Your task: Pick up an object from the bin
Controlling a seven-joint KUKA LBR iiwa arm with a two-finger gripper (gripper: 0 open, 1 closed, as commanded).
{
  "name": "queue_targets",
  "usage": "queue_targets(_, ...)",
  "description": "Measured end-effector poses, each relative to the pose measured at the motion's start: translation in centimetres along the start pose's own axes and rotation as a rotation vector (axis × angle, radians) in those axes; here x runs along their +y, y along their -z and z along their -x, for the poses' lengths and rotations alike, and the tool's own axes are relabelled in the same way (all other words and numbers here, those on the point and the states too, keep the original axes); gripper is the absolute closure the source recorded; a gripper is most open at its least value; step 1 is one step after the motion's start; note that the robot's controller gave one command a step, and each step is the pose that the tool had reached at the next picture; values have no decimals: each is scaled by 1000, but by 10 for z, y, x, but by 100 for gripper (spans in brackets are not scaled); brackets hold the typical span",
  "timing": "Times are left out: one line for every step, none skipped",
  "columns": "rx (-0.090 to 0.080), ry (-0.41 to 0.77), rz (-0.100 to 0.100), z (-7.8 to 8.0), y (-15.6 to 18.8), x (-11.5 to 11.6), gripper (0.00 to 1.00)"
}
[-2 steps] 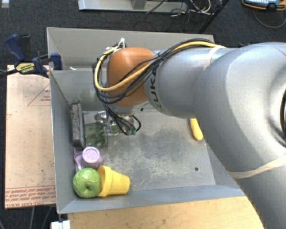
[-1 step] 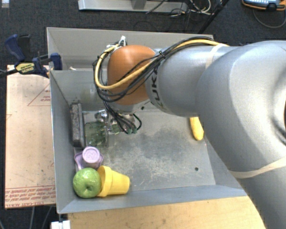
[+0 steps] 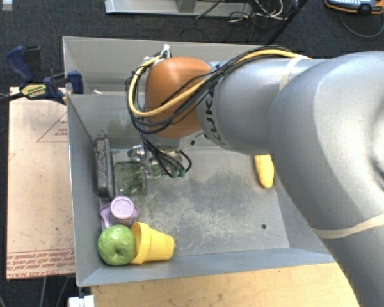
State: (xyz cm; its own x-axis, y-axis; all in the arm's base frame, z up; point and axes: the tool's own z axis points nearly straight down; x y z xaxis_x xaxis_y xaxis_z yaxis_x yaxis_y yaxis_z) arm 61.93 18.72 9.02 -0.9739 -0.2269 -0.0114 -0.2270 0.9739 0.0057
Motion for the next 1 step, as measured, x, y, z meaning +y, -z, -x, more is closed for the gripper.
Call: queue_targets(-4,0,0,1,9,0,100)
